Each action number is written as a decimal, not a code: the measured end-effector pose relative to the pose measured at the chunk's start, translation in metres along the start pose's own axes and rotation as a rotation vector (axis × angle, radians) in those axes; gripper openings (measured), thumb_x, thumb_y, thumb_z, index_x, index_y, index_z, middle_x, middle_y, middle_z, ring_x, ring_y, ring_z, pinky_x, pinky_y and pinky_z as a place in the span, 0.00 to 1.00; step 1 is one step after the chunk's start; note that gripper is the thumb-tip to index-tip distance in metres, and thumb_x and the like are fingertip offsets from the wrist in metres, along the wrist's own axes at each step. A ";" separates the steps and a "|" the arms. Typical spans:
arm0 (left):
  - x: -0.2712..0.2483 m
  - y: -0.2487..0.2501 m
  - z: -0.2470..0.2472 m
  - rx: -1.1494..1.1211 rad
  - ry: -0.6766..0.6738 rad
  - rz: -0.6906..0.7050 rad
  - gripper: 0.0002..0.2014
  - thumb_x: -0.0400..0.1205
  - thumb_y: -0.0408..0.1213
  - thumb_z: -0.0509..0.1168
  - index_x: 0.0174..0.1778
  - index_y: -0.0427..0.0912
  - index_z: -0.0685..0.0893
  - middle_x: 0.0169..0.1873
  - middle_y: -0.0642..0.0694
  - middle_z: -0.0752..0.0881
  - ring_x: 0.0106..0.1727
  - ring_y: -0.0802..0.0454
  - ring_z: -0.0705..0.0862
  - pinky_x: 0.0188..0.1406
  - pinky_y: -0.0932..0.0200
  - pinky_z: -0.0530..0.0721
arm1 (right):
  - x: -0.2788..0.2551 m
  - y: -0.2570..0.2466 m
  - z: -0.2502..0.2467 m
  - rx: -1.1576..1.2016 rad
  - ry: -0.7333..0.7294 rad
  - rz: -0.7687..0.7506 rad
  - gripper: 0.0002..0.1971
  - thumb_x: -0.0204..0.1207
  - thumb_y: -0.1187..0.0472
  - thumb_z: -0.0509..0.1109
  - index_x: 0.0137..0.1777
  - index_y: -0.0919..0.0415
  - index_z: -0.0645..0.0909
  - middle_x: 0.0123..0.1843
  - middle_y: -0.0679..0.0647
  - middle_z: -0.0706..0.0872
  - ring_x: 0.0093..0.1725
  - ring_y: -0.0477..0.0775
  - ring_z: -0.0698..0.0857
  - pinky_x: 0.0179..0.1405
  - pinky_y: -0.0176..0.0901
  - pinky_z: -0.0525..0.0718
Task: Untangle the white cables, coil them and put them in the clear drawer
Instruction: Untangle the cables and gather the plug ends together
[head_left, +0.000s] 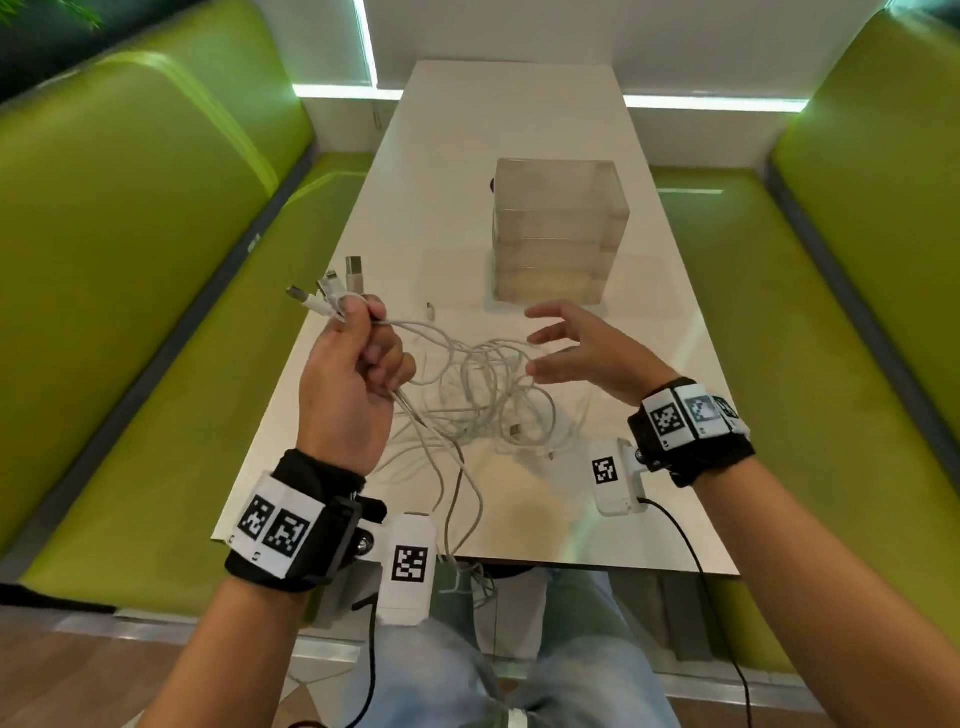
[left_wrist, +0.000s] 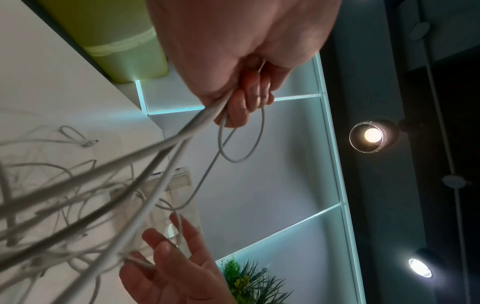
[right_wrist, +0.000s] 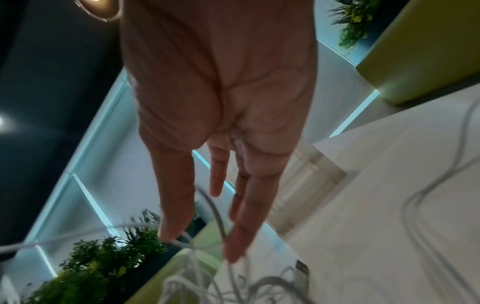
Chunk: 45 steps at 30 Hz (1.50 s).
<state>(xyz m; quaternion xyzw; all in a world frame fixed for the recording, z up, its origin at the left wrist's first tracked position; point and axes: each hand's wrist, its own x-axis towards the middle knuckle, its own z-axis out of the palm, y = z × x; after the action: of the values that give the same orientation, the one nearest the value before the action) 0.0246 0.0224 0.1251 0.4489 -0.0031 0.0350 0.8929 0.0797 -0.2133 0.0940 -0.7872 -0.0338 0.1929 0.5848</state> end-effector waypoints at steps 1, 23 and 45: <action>0.000 -0.002 0.001 -0.020 -0.005 -0.017 0.15 0.88 0.43 0.51 0.39 0.42 0.75 0.21 0.54 0.65 0.21 0.59 0.60 0.21 0.65 0.64 | -0.005 -0.004 0.002 -0.118 0.007 -0.015 0.35 0.69 0.65 0.78 0.74 0.51 0.68 0.63 0.54 0.77 0.53 0.52 0.85 0.49 0.36 0.84; -0.010 -0.049 0.014 0.847 -0.151 -0.191 0.09 0.78 0.42 0.71 0.33 0.44 0.85 0.14 0.60 0.75 0.17 0.62 0.71 0.23 0.62 0.67 | -0.014 -0.006 0.057 -0.432 0.359 -0.451 0.18 0.69 0.74 0.71 0.57 0.59 0.86 0.45 0.51 0.82 0.40 0.43 0.80 0.42 0.22 0.76; -0.013 -0.034 0.016 0.755 -0.186 -0.158 0.11 0.76 0.36 0.66 0.28 0.36 0.80 0.16 0.54 0.65 0.19 0.55 0.60 0.20 0.66 0.60 | 0.004 0.005 0.053 -0.656 0.310 -0.399 0.10 0.73 0.62 0.71 0.53 0.56 0.79 0.48 0.50 0.76 0.39 0.42 0.76 0.39 0.44 0.77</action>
<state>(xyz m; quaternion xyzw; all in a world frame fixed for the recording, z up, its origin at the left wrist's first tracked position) 0.0145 -0.0113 0.1071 0.7458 -0.0364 -0.0757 0.6609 0.0643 -0.1652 0.0757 -0.9296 -0.1568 -0.0660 0.3270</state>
